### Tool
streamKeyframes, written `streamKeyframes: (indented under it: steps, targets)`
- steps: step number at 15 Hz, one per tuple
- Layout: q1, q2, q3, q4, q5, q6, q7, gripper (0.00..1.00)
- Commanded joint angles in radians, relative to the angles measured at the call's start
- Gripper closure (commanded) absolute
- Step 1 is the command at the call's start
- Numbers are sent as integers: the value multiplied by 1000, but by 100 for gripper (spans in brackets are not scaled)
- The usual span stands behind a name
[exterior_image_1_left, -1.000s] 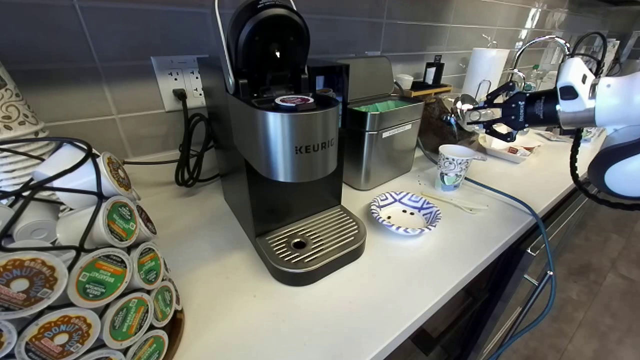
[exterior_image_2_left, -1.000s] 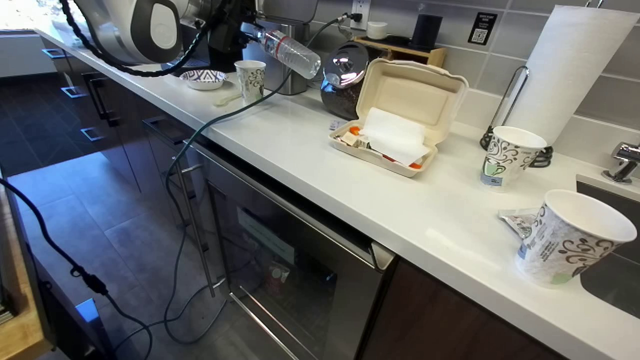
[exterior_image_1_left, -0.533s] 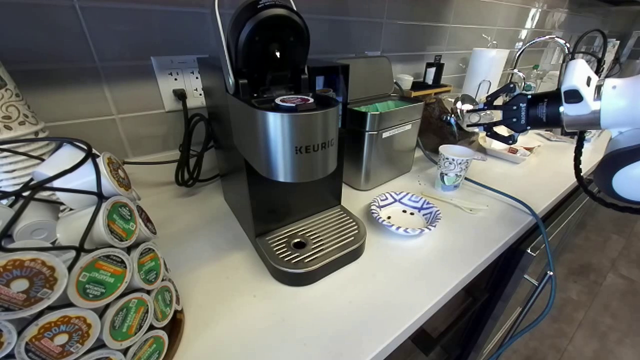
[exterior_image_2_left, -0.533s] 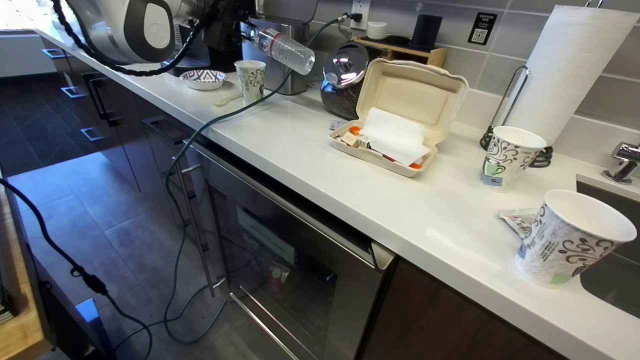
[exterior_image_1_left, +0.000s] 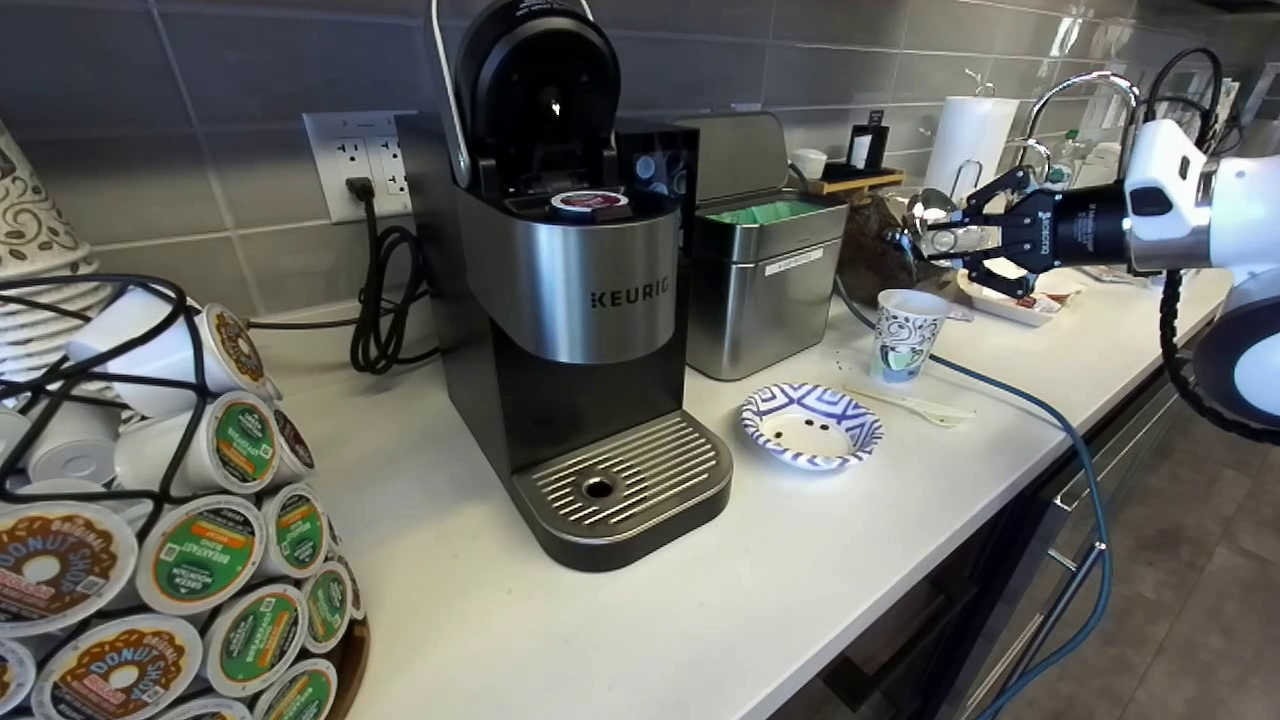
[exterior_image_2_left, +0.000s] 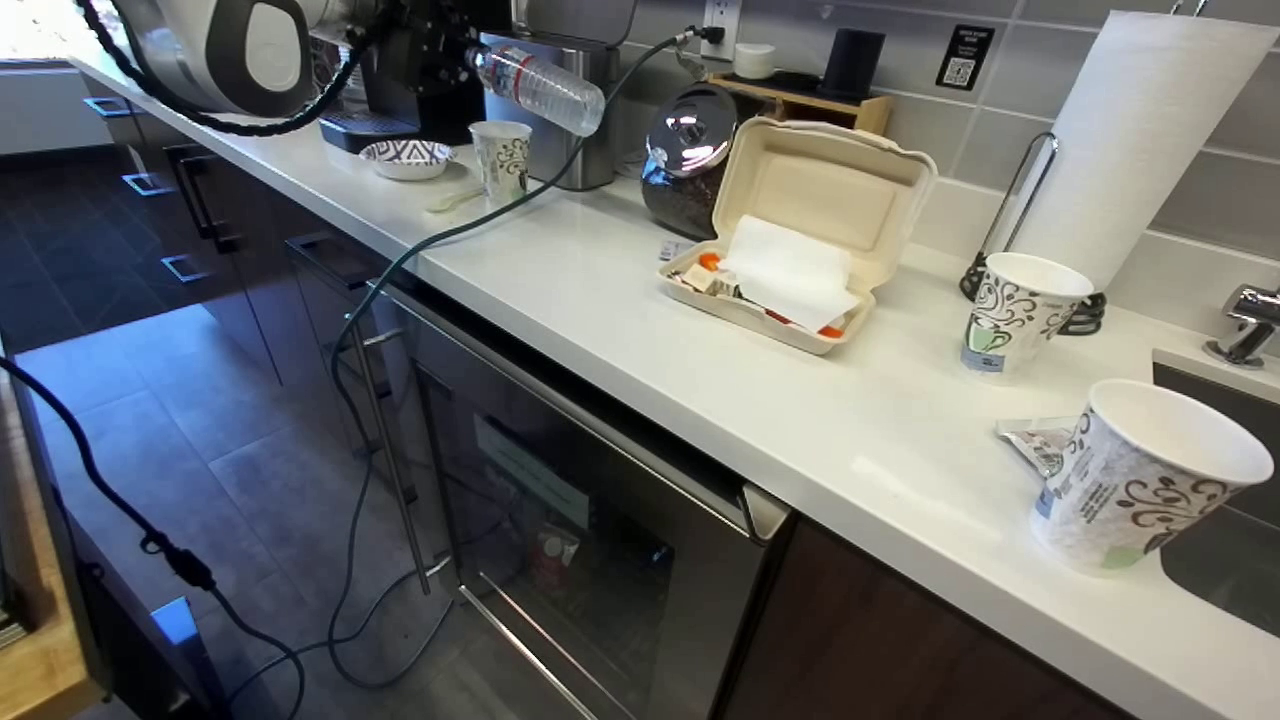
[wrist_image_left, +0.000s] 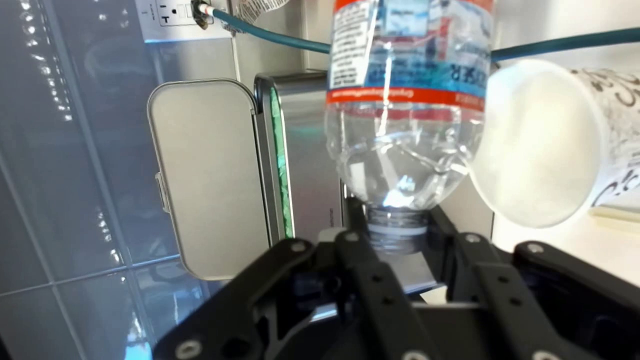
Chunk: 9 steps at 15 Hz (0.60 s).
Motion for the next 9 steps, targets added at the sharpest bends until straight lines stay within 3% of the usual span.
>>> streamKeyframes:
  steps: [1, 7, 8, 9]
  targets:
    - [-1, 7, 10, -8, 59, -8, -14, 92]
    - [-36, 62, 4, 67, 9, -94, 94, 92]
    - [-22, 43, 4, 28, 16, -73, 78, 69]
    - [-25, 50, 2, 38, 15, -81, 86, 69]
